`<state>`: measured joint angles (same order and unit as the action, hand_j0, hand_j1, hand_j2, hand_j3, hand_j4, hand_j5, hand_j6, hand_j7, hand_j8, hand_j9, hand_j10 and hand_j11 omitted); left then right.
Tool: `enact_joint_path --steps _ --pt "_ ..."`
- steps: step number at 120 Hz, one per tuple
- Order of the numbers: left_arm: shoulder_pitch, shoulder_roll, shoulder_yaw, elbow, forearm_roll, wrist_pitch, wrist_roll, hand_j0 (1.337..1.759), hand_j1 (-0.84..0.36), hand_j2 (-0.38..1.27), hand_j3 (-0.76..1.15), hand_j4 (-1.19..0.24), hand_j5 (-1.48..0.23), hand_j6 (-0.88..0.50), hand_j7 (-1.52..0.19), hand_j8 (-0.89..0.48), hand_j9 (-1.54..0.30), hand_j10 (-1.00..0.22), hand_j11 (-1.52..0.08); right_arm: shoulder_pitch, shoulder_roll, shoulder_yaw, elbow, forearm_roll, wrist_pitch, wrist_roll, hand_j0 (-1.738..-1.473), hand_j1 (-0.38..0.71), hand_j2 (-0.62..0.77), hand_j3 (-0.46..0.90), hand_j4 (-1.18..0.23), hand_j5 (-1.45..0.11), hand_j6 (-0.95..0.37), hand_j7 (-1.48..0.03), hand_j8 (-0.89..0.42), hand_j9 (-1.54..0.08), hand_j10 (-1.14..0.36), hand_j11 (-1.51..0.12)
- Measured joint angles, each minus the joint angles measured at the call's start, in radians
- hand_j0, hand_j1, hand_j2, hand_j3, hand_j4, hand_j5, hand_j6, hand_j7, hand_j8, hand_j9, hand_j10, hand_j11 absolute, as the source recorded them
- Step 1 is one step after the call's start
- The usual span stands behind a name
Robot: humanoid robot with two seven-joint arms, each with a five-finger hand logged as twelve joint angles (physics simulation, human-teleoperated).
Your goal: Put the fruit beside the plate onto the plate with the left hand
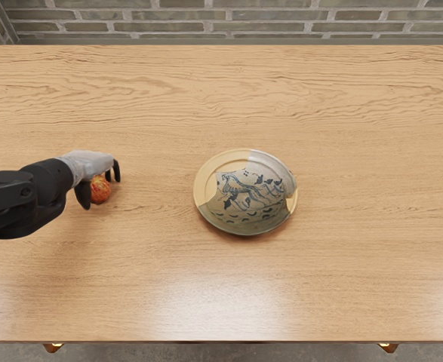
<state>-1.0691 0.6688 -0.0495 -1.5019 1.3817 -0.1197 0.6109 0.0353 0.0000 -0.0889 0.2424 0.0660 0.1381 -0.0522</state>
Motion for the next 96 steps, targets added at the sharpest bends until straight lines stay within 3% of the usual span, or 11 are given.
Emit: enact_joint_path --steps 21,38,58,83,96 --pt "0.008 0.0 -0.001 0.0 0.0 0.001 -0.001 1.658 -0.24 0.1 0.0 -0.5 -0.64 -0.42 -0.6 -0.5 -0.65 -0.5 -0.65 0.0 0.0 0.0 0.0 0.0 0.0 0.0 -1.658 -0.33 0.0 0.0 -0.01 -0.02 -0.01 -0.02 -0.01 -0.02 -0.01 -0.02" --pt "0.006 0.002 -0.001 0.001 -0.004 0.001 -0.001 1.657 -0.3 0.08 0.0 -0.57 -0.73 -0.45 -0.64 -0.43 -0.74 -0.56 -0.74 0.0 0.0 0.0 0.0 0.0 0.0 0.0 -1.658 -0.33 0.0 0.0 -0.01 -0.02 -0.01 -0.02 -0.01 -0.02 -0.01 -0.02" --pt "0.002 0.0 -0.002 0.003 -0.012 -0.002 0.0 1.653 -0.29 0.08 0.0 -0.62 -0.84 -0.39 -0.79 -0.4 -0.84 -0.62 -0.84 0.0 0.0 0.0 0.0 0.0 0.0 0.0 -1.658 -0.33 0.0 0.0 -0.01 -0.02 -0.01 -0.02 -0.01 -0.02 -0.01 -0.02" --pt "-0.015 -0.017 -0.01 0.02 -0.022 -0.004 0.001 1.65 -0.28 0.08 0.0 -0.63 -0.89 -0.37 -0.87 -0.4 -0.89 -0.65 -0.89 0.0 0.0 0.0 0.0 0.0 0.0 0.0 -1.658 -0.33 0.0 0.0 -0.01 -0.02 -0.01 -0.02 -0.01 -0.02 -0.01 -0.02" --pt "-0.022 -0.039 -0.03 0.035 -0.036 -0.003 0.0 1.651 -0.28 0.19 0.0 -0.64 -0.9 -0.37 -0.88 -0.42 -0.9 -0.66 -0.89 0.0 0.0 0.0 0.0 0.0 0.0 0.0 -1.658 -0.33 0.0 0.0 -0.01 -0.02 -0.01 -0.02 -0.01 -0.02 -0.01 -0.02"
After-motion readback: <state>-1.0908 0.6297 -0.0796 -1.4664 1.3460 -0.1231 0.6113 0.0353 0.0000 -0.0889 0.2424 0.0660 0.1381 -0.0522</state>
